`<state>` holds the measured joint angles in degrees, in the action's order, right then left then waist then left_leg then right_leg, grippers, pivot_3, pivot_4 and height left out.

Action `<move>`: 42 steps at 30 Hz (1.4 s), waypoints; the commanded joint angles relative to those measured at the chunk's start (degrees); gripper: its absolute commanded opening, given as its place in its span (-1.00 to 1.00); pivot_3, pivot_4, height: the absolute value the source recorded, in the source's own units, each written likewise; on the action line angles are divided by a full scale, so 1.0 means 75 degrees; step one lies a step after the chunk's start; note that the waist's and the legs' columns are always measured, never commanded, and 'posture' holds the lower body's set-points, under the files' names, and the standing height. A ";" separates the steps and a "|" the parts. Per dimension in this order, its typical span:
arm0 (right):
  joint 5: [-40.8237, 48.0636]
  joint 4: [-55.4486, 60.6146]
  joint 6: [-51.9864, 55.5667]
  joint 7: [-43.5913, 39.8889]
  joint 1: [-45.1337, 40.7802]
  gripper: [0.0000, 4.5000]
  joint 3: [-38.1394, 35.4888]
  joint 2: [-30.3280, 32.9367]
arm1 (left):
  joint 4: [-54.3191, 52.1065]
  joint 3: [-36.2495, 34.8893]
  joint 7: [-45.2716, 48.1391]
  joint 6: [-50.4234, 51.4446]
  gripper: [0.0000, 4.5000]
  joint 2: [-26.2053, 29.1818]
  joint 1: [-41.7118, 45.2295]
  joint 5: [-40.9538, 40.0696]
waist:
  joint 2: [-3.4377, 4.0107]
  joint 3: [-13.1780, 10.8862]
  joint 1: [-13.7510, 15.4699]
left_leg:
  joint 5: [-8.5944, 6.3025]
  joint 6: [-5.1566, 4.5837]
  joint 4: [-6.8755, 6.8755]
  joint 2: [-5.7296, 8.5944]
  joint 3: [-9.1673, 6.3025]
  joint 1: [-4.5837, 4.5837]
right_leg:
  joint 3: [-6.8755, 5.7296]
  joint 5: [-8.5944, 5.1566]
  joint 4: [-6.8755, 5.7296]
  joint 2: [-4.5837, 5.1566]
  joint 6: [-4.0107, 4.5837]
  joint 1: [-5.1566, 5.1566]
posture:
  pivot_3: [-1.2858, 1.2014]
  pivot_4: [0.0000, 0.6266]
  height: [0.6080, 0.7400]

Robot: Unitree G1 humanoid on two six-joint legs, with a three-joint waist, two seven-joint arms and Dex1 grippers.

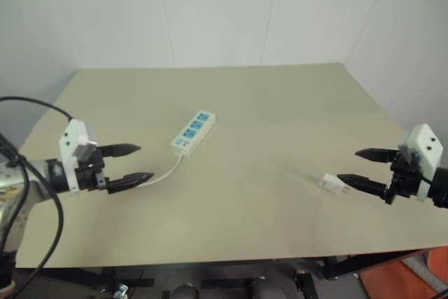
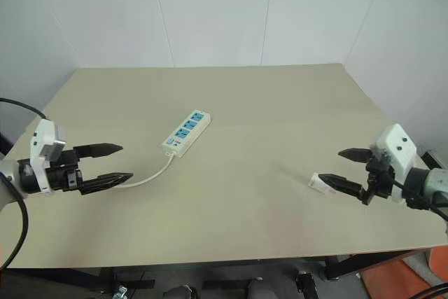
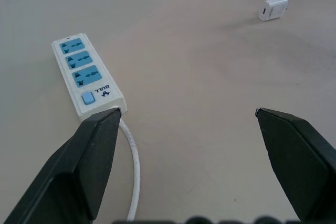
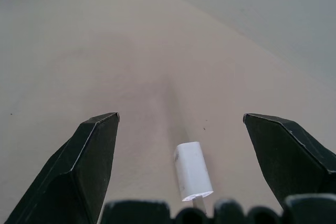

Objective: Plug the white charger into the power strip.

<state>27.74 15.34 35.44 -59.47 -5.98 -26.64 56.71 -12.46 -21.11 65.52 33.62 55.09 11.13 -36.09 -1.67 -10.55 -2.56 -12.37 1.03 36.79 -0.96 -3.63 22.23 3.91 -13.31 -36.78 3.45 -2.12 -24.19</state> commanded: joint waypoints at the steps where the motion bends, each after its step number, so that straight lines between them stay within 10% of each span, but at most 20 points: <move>1: 0.0159 0.0214 -0.0032 0.0061 0.0015 1.00 -0.0415 0.0152 | -0.0008 -0.0036 -0.0069 -0.0150 0.99 0.0001 0.0090 -0.0009 | 0.0000 0.0000 0.0000 | 0.0000 0.0000 0.0000 0.0000 0.0000 0.0000 | 0.0000 0.0000 0.0001 0.0000 0.0000 0.0000 | 0.03 -0.52 1.00; 11: 0.0272 0.0197 -0.0012 0.0140 -0.0037 1.00 -0.0461 0.0165 | 0.0205 0.0160 -0.0160 -0.0344 0.99 -0.0056 0.0393 0.0088 | 0.0000 0.0000 0.0005 | 0.0000 0.0000 0.0000 0.0000 0.0001 0.0000 | 0.0001 0.0000 0.0000 0.0000 0.0000 0.0001 | 0.03 -0.52 1.00; 23: 0.0629 0.0177 0.0201 0.0989 -0.2227 1.00 0.1020 -0.0505 | 0.1438 0.1243 -0.4586 -0.0915 0.99 -0.3167 0.2533 0.2049 | -0.0024 -0.0002 -0.0009 | 0.0001 0.0000 0.0017 0.0006 0.0006 0.0001 | 0.0016 0.0032 0.0001 0.0000 0.0001 0.0007 | 0.03 -0.52 1.00; 42: 0.0963 0.0232 0.0494 0.1252 -0.3230 1.00 0.1967 -0.1277 | 0.6927 0.2053 -0.5072 -0.5154 0.99 -0.5040 0.3845 0.3658 | -0.0028 -0.0001 0.0155 | 0.0000 0.0000 0.0020 0.0020 0.0005 0.0022 | 0.0015 0.0075 0.0019 0.0011 0.0026 -0.0001 | 0.03 -0.52 1.00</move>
<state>34.02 15.28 39.11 -50.49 -29.51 -11.06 46.88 37.71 -5.56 26.97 -2.57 17.48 38.51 -9.09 -1.88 -10.56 -1.40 -12.37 1.03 36.94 -0.81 -3.59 22.40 4.02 -12.75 -36.64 3.54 -1.92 -24.19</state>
